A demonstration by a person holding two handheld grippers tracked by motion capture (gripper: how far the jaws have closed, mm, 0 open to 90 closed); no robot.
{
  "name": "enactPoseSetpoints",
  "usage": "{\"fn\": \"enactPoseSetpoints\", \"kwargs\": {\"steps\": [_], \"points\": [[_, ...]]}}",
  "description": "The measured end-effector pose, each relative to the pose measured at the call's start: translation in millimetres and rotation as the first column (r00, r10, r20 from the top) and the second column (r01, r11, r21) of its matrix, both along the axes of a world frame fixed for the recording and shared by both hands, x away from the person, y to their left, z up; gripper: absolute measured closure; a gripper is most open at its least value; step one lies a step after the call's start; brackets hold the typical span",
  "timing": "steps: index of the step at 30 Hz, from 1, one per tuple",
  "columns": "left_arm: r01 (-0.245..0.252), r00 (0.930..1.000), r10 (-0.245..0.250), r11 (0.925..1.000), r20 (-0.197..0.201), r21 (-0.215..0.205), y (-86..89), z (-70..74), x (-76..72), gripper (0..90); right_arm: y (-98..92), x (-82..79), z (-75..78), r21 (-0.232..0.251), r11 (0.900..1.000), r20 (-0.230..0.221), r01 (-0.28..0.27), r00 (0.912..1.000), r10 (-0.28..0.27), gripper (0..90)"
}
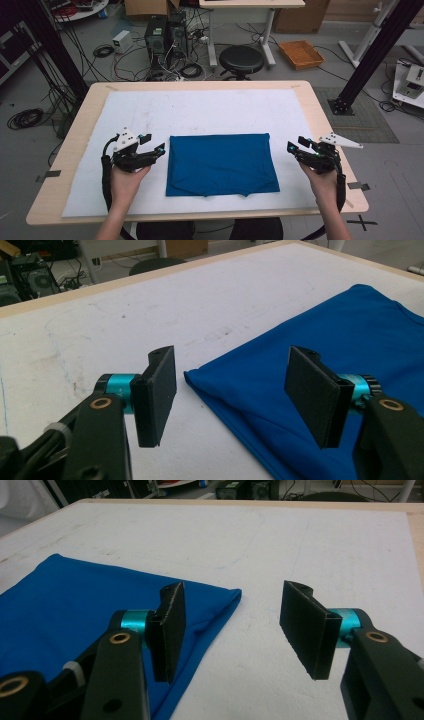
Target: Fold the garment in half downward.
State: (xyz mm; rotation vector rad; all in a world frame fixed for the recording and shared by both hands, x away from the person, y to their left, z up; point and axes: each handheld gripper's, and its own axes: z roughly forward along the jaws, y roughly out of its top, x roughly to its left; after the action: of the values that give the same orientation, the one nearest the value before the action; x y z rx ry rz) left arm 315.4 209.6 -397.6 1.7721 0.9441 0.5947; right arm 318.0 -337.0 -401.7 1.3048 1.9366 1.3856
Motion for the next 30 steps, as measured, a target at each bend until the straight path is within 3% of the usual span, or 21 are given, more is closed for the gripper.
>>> {"fn": "enactPoseSetpoints", "kwargs": {"steps": [30], "points": [[0.009,0.9999,-0.009,0.9997,-0.005,0.02,-3.9,0.4,-3.1,37.4,0.3,1.8,1.1,-0.01,1.0,0.013,-0.007,0.9999,0.007,43.3]]}}
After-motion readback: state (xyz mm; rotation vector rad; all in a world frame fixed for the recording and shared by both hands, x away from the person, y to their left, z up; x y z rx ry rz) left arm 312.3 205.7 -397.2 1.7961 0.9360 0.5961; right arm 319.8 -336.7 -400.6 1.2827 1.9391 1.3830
